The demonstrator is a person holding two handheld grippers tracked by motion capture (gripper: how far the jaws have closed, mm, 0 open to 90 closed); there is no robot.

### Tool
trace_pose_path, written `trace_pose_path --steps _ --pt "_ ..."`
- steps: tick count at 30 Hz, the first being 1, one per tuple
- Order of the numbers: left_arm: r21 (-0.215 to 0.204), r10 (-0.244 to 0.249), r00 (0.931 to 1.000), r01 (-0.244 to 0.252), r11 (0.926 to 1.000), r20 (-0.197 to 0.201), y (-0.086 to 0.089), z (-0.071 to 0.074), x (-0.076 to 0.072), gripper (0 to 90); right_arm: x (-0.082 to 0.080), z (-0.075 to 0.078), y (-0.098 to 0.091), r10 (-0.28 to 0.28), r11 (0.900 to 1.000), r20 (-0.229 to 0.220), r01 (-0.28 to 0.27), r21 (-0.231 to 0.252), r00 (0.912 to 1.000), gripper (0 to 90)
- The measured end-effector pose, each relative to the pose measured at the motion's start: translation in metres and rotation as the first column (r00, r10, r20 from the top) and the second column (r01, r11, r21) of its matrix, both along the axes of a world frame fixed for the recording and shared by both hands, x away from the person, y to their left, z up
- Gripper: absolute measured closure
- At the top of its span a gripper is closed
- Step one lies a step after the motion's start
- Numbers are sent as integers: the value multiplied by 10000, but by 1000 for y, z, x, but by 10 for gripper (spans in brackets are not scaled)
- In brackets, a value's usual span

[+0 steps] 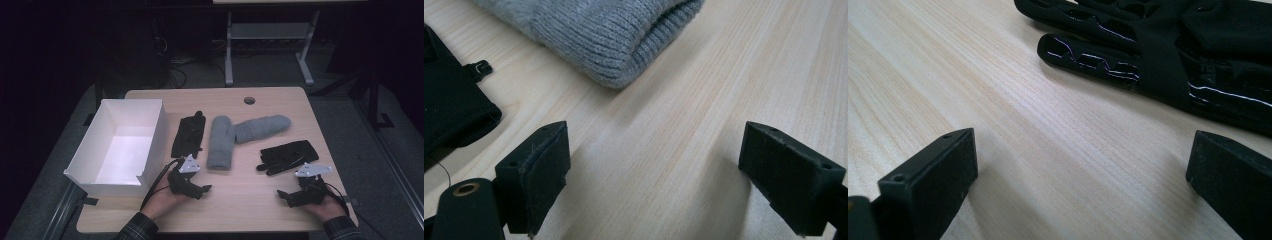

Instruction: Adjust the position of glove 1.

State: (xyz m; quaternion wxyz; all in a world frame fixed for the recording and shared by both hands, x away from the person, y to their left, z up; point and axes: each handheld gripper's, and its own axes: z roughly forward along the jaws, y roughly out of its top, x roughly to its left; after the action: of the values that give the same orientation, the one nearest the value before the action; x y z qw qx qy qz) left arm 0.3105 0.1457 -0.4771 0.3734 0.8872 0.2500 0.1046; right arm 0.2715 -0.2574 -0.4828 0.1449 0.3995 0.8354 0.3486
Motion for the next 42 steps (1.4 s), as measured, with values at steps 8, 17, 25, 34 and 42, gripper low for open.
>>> trace_pose_path --steps 8,17,25,34,42 --pt "64 238 9997 -237 9997 -58 -4 1 1 127 0 0 0 1 10000 -5 -1 8 10000 0" --pt "-24 510 9981 -511 9987 -337 -8 12 0 133 1 0 1 -32 10000 -16 32 18 10000 0" --pt "-491 867 9960 -876 9949 -205 -15 38 17 146 1 0 1 -21 10000 -10 21 22 10000 0" --pt "-705 903 9959 -905 9934 -58 -26 53 36 293 1 0 1 -30 10000 -8 30 26 10000 0" --pt "-453 541 9985 -547 9975 -123 -43 59 49 762 1 0 1 -31 10000 -9 31 27 10000 0"
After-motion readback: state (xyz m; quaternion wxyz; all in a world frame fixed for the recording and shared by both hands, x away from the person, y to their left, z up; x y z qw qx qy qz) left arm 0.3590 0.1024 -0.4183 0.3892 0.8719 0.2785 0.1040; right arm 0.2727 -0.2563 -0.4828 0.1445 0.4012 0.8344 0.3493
